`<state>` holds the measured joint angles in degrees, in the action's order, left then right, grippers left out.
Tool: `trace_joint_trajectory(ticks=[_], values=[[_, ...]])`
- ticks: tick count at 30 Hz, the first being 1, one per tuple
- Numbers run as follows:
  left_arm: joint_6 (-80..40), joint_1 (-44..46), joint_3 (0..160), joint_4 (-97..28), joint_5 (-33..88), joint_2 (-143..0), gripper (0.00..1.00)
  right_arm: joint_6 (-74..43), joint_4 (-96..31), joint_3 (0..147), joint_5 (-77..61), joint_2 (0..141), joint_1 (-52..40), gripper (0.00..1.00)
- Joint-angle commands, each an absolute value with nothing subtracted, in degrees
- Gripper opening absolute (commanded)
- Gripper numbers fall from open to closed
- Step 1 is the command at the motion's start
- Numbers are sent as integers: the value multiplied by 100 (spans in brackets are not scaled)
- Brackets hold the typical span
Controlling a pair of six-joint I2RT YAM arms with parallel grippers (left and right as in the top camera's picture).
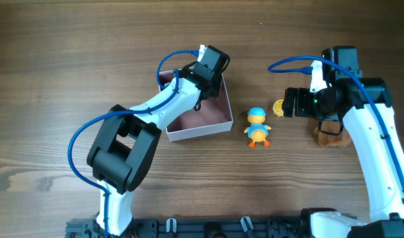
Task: Pack container
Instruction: 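Carry the colour cube into the box beside the truck and release, then withdraw the left gripper from the box to the left, then lower the right gripper onto the blue-capped duck and grasp it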
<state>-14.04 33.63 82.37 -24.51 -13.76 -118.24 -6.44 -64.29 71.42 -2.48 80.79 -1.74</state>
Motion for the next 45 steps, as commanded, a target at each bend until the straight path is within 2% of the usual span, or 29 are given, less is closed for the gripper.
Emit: trace_joint_trajectory(ticks=[1, 10, 12, 14, 18, 20, 22, 24, 26, 28, 32, 38, 45], values=[[-1367, 3326, 8252, -2375, -1487, -11874, 15, -749, -6412, 7275, -130, 8101, -202, 100], [-1367, 3527, 8254, -2517, -1549, -11308, 16, -749, -6414, 7275, -130, 8101, -202, 100], [-1369, 3527, 8254, -2777, -1802, -11017, 12, -751, -6412, 7275, -130, 8101, -202, 100], [-1372, 3524, 8254, -3024, -2038, -10726, 11, -751, -6410, 7275, -130, 8101, -202, 100], [-1420, 3422, 8252, -3736, -2534, -9924, 15, -751, -6410, 7275, -132, 8101, -202, 100], [-1592, 3269, 8252, -4174, -2582, -9483, 25, -751, -6401, 7275, -132, 8101, -202, 99], [-1968, 3002, 8252, -4759, -2532, -8973, 46, -751, -6316, 7282, -231, 8101, -202, 100], [-2043, 2705, 8252, -5221, -2329, -8571, 60, -746, -6292, 7406, -403, 8099, -204, 100], [-2045, 2270, 8252, -5706, -2086, -8171, 86, -746, -6427, 7841, -432, 8093, -226, 100], [-2049, 1861, 8252, -6036, -1977, -7924, 97, -746, -6543, 8315, -432, 8055, -327, 100], [-2043, 980, 8252, -6361, -1422, -7767, 100, -768, -6687, 8969, -432, 8049, -753, 100], [-2036, -250, 8241, -6375, -233, -7968, 100, -1264, -6676, 8788, -60, 8460, -1455, 100], [-1839, -504, 8241, -6392, -193, -8162, 100, -1693, -6639, 8530, -113, 9380, -1531, 100]])
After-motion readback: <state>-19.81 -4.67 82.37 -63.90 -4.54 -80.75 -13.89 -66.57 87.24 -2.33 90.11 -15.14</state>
